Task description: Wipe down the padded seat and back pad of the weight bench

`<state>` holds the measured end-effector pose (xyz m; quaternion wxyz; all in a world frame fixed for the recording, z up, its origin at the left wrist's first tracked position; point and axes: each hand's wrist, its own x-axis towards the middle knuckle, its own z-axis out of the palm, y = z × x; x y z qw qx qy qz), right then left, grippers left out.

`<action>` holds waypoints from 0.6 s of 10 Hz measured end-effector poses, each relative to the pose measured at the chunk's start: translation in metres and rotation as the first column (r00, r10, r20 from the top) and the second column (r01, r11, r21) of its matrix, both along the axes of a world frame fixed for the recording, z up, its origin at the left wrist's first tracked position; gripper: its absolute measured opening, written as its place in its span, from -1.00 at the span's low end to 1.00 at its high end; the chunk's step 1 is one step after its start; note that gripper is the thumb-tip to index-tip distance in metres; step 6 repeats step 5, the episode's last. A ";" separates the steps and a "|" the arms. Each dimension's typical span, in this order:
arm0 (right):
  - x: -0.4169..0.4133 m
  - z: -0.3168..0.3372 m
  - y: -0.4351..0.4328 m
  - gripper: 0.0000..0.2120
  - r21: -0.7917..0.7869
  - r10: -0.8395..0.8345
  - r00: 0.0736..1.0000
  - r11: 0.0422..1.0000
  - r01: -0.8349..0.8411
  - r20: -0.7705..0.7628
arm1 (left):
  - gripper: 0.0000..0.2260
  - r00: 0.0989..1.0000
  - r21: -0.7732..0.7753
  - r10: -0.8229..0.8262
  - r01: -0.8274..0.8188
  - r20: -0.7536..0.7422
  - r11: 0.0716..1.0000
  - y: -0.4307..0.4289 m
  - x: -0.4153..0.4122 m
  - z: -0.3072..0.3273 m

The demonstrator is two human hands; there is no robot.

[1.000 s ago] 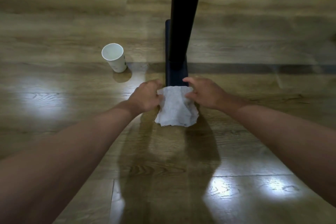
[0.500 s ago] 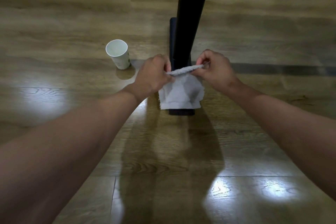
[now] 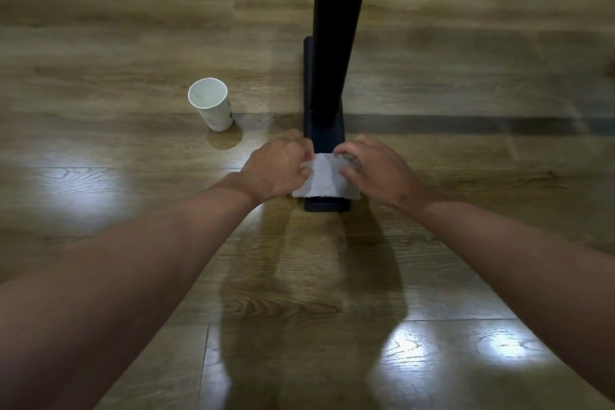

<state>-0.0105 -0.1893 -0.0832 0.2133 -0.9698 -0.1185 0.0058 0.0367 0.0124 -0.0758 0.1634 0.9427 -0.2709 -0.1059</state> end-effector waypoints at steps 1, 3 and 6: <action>-0.001 -0.009 0.007 -0.66 -0.113 0.035 0.996 0.993 -0.045 -0.087 | -0.68 0.992 0.145 -0.110 0.100 0.060 0.984 -0.003 -0.010 -0.008; -0.013 -0.015 0.009 -0.62 -0.106 -0.007 0.997 0.994 -0.001 -0.079 | -0.67 0.986 0.184 -0.097 0.071 0.136 0.980 -0.004 -0.018 -0.014; -0.015 0.004 0.012 -0.63 0.048 -0.075 0.994 0.996 0.079 -0.080 | -0.65 0.999 0.127 -0.023 0.016 0.048 0.992 -0.007 -0.020 0.000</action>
